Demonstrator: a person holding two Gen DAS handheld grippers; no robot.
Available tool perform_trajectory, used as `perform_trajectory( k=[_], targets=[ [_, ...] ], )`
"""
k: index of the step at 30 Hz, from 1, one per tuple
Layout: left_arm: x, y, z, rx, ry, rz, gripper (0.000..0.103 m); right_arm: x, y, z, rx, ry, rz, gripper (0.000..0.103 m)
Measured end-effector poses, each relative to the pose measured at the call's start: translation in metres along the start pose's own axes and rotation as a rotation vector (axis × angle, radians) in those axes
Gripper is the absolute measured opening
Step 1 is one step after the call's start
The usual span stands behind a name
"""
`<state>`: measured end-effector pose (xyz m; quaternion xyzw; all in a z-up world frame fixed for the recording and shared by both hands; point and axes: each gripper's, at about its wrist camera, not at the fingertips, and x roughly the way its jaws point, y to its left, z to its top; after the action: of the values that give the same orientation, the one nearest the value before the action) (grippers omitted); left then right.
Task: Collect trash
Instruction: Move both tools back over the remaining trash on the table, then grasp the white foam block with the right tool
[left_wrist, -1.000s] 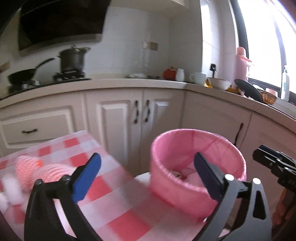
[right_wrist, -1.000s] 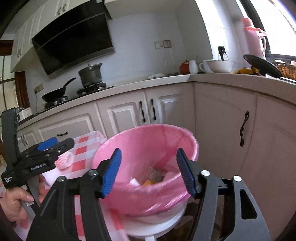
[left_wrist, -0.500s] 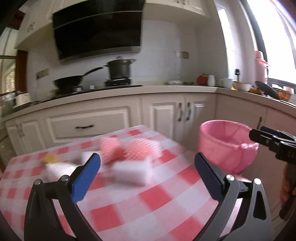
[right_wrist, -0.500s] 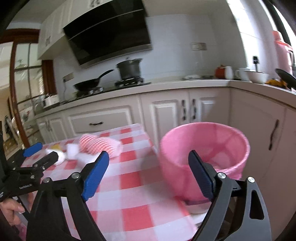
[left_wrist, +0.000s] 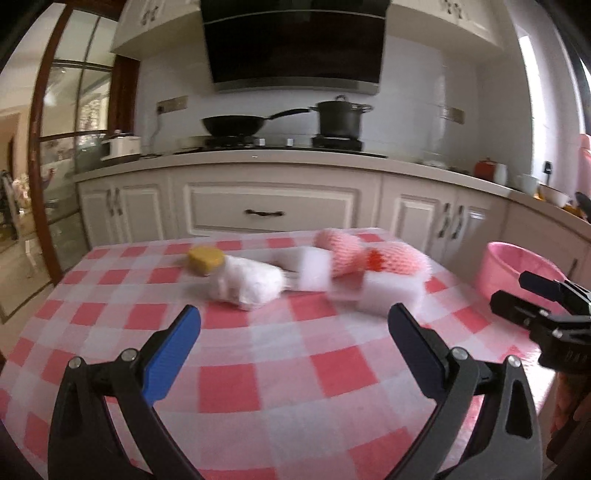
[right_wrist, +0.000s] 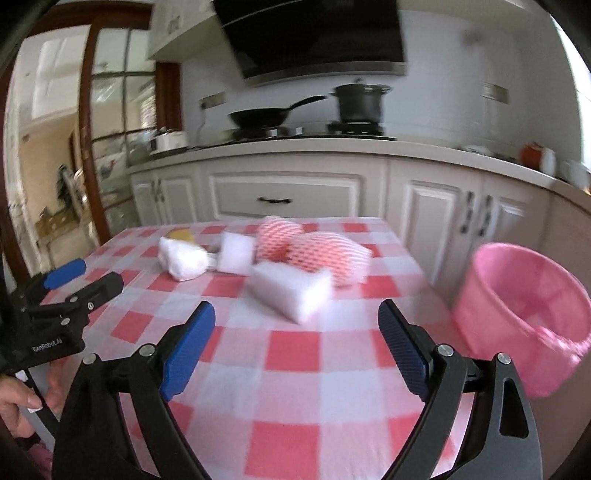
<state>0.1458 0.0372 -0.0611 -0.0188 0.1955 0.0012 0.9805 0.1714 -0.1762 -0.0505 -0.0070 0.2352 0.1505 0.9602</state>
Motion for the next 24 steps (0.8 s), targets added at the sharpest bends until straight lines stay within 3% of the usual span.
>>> perform_trajectory(
  k=[12, 15, 19, 24],
  targets=[
    [0.021, 0.058, 0.008, -0.100, 0.051, 0.139, 0.098, 0.113, -0.015, 0.025, 0.006, 0.122, 0.056, 0.084],
    [0.022, 0.061, 0.006, -0.077, 0.026, 0.234, 0.098, 0.129, -0.017, 0.030, 0.008, 0.129, 0.055, 0.084],
    [0.027, 0.064, 0.009, -0.064, 0.025, 0.237, 0.098, 0.151, -0.020, 0.034, 0.025, 0.172, 0.101, 0.084],
    [0.033, 0.064, 0.005, -0.067, 0.038, 0.227, 0.098, 0.149, -0.015, 0.029, 0.014, 0.200, 0.185, 0.084]
  ],
)
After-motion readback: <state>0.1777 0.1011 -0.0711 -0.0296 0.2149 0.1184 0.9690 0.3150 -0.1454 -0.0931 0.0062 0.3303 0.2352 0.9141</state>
